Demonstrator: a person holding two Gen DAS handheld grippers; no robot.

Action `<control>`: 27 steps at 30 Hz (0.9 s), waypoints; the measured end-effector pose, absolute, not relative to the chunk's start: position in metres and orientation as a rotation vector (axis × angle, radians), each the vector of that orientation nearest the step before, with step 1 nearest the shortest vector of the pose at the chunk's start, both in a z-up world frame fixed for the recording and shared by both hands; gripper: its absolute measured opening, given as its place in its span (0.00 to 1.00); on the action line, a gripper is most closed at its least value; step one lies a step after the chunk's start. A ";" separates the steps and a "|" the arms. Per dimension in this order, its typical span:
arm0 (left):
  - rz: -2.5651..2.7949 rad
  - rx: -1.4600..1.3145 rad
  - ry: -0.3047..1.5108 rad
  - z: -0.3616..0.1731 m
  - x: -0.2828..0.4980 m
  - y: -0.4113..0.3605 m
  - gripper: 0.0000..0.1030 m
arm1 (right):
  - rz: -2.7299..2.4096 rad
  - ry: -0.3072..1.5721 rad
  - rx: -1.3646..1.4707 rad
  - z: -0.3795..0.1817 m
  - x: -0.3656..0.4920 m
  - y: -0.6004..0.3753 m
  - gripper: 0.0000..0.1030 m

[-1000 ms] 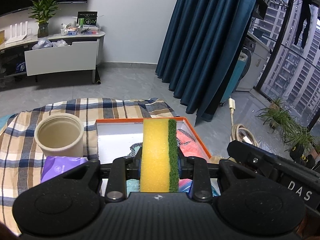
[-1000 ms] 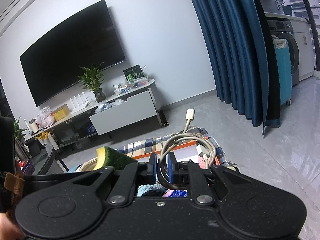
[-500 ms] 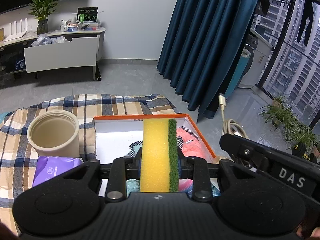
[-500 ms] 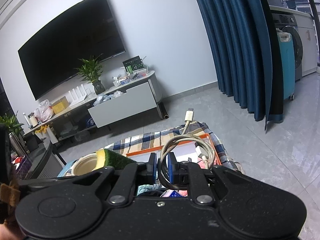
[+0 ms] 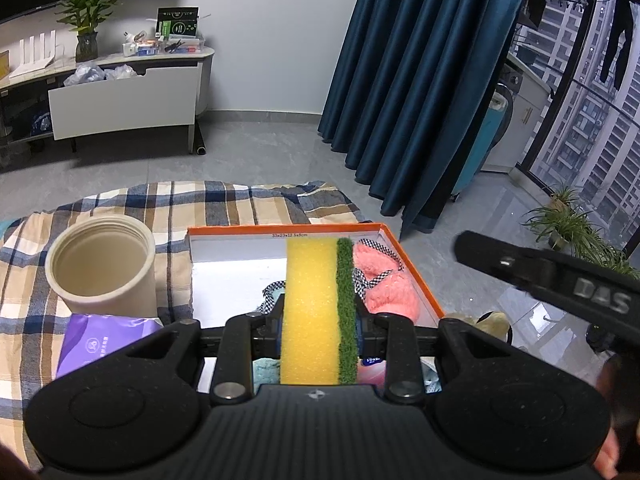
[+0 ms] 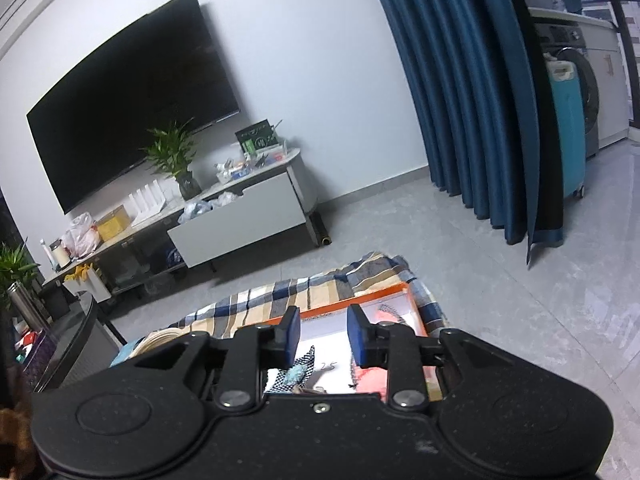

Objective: Organize soft objects
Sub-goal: 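Carry the sponge and white cable over the box with both grippers, then open both grippers to drop the sponge and cable into the box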

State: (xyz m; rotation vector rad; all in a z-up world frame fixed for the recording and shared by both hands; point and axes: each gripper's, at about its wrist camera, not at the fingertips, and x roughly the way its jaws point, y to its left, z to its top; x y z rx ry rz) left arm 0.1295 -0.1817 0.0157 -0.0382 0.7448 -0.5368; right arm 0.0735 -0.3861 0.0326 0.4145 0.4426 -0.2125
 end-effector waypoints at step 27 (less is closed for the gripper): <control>-0.564 0.067 0.627 0.043 0.128 -0.187 0.77 | -0.196 0.404 0.412 0.050 0.021 -0.376 0.33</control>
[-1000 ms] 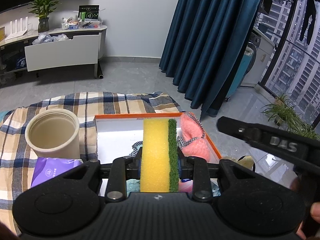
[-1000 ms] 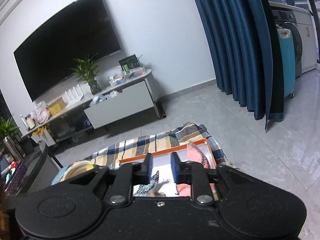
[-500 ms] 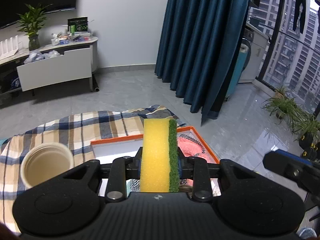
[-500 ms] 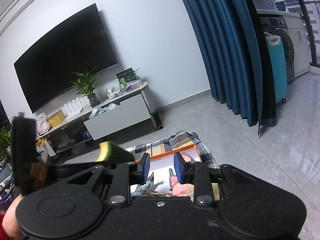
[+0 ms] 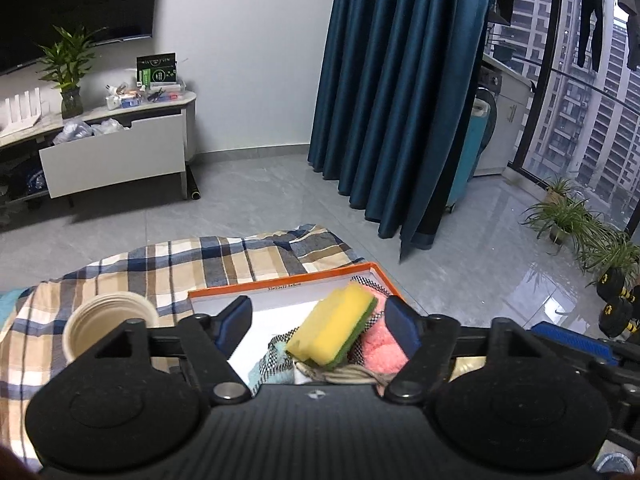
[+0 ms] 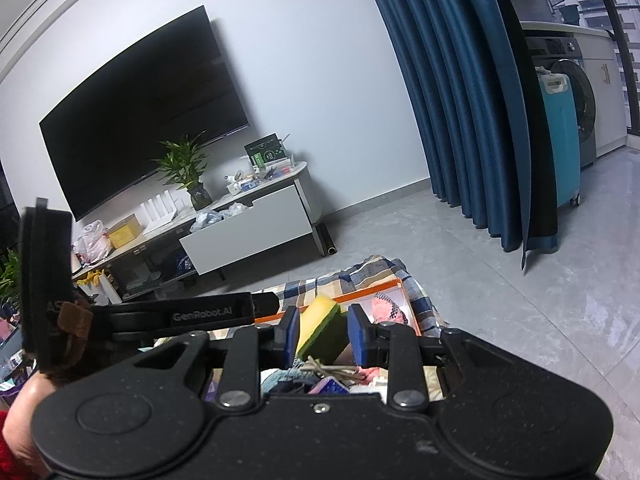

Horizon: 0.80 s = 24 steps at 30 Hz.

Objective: Organize soft objects
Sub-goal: 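Open both grippers to drop the sponge and cable into the box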

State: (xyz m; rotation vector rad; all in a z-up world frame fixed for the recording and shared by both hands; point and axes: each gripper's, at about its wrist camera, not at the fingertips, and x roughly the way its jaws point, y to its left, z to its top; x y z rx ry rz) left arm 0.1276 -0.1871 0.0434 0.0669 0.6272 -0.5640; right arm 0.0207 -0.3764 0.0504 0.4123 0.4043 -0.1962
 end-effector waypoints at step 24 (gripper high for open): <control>-0.254 0.032 0.714 0.014 0.022 -0.166 1.00 | -0.186 0.583 0.360 0.014 -0.046 -0.352 0.67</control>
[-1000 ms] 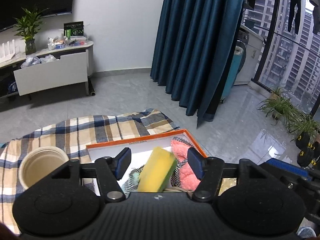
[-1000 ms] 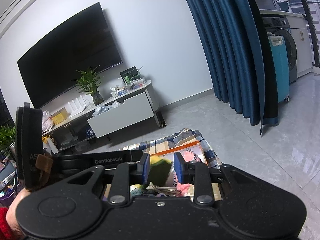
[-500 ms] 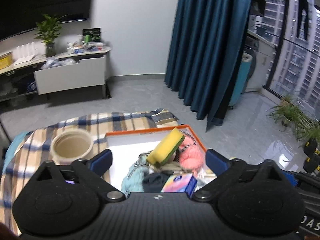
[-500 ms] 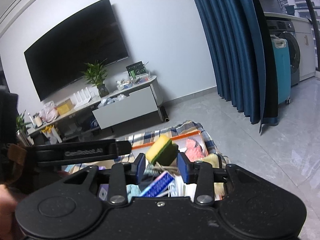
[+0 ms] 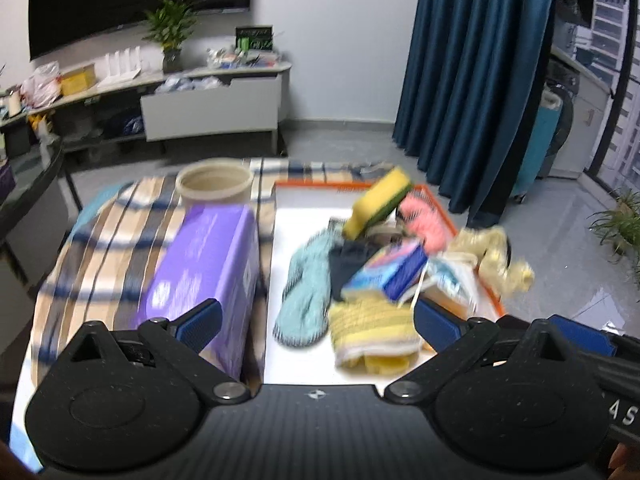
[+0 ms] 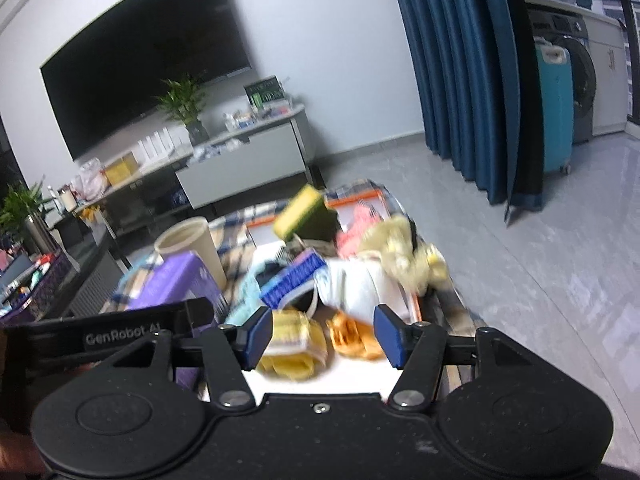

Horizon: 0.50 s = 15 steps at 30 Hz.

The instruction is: Organize soft objects

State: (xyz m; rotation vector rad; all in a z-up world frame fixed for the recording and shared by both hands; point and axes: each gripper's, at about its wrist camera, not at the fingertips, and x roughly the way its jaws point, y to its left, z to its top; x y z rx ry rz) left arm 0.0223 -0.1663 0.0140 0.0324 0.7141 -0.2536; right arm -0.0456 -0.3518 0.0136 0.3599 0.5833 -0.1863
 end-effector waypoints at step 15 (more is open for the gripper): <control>-0.232 0.059 0.716 0.003 -0.003 -0.164 1.00 | -0.213 0.639 0.335 0.006 -0.059 -0.343 0.67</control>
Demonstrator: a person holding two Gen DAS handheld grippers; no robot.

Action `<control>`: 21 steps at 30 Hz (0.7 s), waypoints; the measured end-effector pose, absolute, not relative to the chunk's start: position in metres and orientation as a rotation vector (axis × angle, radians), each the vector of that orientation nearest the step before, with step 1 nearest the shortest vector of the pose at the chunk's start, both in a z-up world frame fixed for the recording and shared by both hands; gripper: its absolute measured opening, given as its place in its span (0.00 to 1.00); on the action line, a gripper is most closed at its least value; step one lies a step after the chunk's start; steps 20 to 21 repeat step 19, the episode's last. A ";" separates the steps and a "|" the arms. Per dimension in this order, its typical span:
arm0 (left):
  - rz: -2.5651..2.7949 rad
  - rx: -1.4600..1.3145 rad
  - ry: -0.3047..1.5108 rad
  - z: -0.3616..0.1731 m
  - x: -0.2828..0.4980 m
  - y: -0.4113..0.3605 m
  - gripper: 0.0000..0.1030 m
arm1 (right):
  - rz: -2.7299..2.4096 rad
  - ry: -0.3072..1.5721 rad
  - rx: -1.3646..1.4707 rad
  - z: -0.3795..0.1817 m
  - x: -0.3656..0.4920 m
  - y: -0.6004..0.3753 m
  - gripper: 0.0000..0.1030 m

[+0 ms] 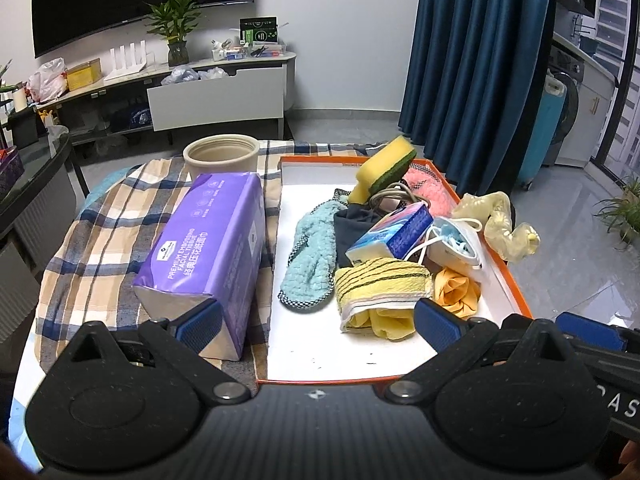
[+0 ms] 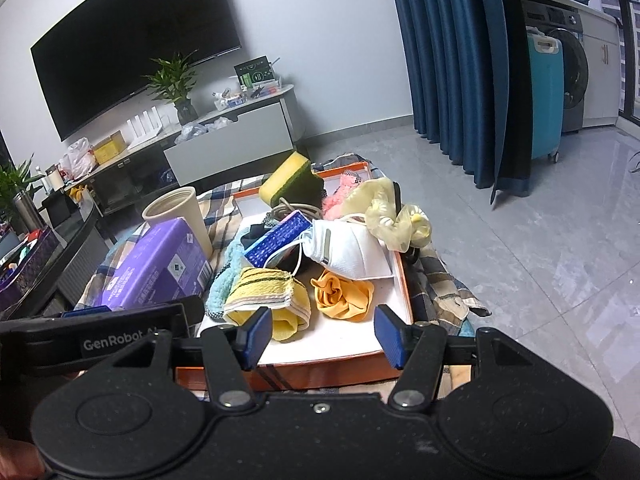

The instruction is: Organize soft objects

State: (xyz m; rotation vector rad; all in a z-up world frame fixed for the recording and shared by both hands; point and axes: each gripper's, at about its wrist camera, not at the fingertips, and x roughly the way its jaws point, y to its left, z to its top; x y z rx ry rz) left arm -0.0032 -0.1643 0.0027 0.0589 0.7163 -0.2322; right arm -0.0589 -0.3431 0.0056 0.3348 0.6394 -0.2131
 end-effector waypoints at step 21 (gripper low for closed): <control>-0.250 0.051 0.749 -0.004 -0.003 -0.160 1.00 | -0.218 0.661 0.322 0.005 -0.060 -0.338 0.67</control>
